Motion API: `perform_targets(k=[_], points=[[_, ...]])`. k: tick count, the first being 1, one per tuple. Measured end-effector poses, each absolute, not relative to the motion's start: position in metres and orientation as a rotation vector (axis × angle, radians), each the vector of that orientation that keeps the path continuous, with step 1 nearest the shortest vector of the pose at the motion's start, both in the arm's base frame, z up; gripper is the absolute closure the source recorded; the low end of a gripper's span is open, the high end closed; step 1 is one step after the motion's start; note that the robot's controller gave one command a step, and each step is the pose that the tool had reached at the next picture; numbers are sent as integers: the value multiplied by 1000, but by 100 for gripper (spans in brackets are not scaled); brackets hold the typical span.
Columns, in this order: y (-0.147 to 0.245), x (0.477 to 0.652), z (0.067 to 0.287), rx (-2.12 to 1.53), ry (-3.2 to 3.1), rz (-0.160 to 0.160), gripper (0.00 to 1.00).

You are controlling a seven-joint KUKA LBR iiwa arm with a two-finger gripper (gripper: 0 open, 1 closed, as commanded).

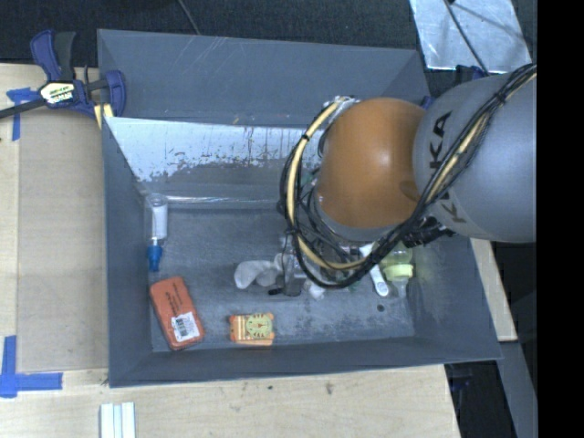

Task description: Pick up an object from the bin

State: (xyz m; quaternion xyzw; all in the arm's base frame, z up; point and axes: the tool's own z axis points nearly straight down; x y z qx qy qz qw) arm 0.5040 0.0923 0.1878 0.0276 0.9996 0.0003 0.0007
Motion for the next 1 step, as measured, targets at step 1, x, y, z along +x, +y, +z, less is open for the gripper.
perform_targets(k=[1], points=[[83, 502, 243, 101, 3144, -1, 100]])
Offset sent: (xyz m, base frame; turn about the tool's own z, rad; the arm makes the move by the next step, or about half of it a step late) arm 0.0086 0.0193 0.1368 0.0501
